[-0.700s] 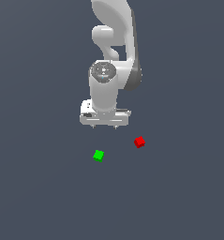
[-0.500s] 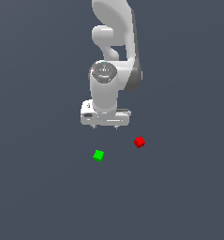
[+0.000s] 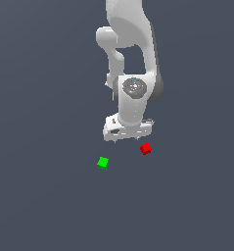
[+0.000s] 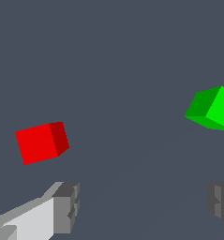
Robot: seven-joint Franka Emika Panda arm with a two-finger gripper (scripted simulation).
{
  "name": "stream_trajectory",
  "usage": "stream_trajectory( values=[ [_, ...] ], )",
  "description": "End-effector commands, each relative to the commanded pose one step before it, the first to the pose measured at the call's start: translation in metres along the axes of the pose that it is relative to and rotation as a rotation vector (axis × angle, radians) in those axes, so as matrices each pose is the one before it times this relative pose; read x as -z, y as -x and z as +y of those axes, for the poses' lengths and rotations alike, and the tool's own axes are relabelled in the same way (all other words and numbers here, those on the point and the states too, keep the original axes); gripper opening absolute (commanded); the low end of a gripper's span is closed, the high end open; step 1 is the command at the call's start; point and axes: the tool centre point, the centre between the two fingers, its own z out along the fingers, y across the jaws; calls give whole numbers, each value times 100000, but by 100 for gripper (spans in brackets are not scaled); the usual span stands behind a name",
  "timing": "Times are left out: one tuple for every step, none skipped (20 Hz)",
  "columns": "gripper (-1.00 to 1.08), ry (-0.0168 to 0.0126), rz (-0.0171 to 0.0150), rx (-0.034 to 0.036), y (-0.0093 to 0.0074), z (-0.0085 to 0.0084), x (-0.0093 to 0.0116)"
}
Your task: Stack the red cube on top of the green cube.
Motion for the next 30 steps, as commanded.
stream_trajectory(
  values=[
    [100, -595, 1313, 7969, -817, -3462, -1382],
    [100, -155, 503, 2891, -333, -1219, -497],
    [100, -131, 457, 2641, -304, -1110, -453],
    [100, -112, 409, 2375, -274, -997, -406],
    [100, -94, 360, 2099, -243, -879, -358],
    [100, -74, 310, 1816, -210, -758, -310],
    [100, -52, 258, 1530, -176, -636, -260],
    [100, -28, 204, 1241, -141, -512, -209],
    [100, -3, 150, 949, -105, -387, -159],
    [100, 21, 96, 653, -68, -260, -108],
    [100, 34, 45, 358, -33, -137, -58],
    [100, 17, 9, 96, -7, -34, -16],
    [100, -96, -234, -533, 98, 132, 75],
    [100, 0, 0, 0, 1, 1, -35],
    [100, 0, 0, 0, 2, 4, -105],
    [100, 0, 0, 0, 3, 7, -174],
    [100, 17, 22, 63, 0, -30, -228],
    [100, 12, 16, 45, 3, -16, -301],
    [100, 0, 0, 0, 9, 15, -379],
    [100, 22, 31, 90, 5, -39, -424],
    [100, 11, 15, 45, 11, -8, -500],
    [100, 19, 27, 78, 10, -27, -554],
    [100, 15, 22, 64, 10, -18, -545],
    [100, 11, 16, 45, 5, -9, -475],
    [100, 12, 17, 44, -3, -11, -400],
    [100, 13, 18, 44, -12, -12, -324],
    [100, 0, 0, 0, -17, 12, -263],
    [100, 18, 23, 39, -29, -14, -176],
    [100, 0, 0, 0, -30, 8, -124],
    [100, 0, 0, 0, -27, 5, -65]
  ],
)
